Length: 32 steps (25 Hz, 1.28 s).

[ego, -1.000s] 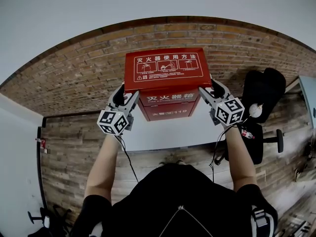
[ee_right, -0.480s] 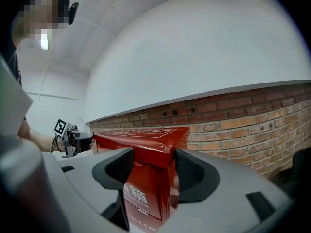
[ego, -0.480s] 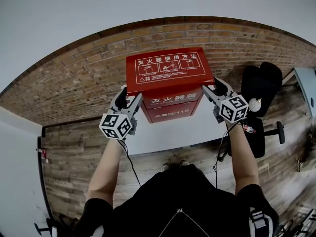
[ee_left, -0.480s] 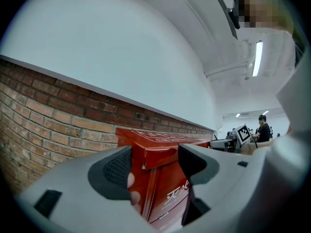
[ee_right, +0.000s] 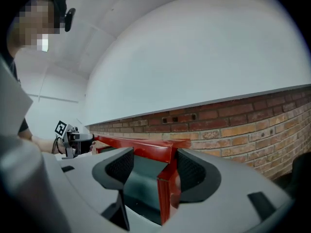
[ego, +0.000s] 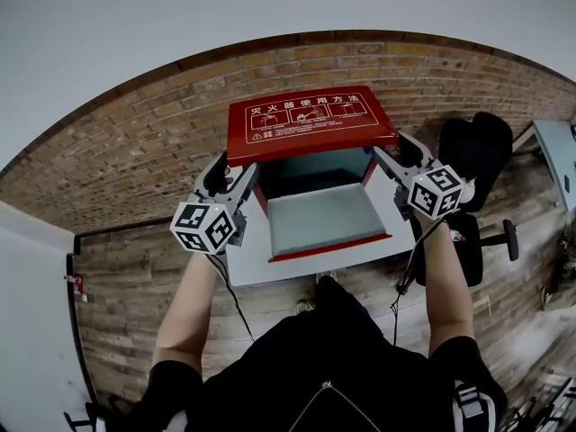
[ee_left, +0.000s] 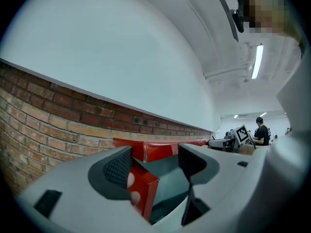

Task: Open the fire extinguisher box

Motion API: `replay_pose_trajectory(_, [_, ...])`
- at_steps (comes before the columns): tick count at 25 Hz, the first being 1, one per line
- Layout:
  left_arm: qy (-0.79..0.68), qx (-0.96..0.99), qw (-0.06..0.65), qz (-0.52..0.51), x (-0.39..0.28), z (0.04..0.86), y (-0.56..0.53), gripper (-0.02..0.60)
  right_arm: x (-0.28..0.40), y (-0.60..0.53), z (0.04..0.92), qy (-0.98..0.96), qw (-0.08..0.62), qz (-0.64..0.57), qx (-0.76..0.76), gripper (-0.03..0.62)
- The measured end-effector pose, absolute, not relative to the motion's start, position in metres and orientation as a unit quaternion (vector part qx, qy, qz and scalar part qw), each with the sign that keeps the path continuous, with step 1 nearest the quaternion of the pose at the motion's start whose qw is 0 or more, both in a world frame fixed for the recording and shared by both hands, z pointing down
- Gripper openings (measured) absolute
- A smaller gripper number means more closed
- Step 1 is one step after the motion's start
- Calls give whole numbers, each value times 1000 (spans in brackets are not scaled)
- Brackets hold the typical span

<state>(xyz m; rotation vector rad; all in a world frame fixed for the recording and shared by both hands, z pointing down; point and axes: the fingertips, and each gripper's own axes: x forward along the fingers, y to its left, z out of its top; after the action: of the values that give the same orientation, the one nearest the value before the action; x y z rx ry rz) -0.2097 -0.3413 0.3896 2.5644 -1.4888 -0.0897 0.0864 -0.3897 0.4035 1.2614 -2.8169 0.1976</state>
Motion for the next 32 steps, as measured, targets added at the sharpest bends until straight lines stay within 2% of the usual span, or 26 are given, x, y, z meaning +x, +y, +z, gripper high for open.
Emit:
replay_pose_trajectory(4, [-507, 858, 67, -40, -210, 373, -348, 345, 87, -397, 384, -915, 13, 59, 400, 265])
replay_pose_trajectory(8, [-511, 856, 56, -50, -213, 356, -361, 344, 85, -411, 367, -911, 43, 27, 409, 265])
replay_pose_trajectory(18, [-520, 849, 18, -86, -219, 316, -394, 344, 83, -449, 324, -923, 9, 5, 384, 265])
replay_pose_trajectory(32, [-527, 846, -40, -67, -229, 285, -457, 344, 68, -521, 288, -921, -3, -47, 388, 265])
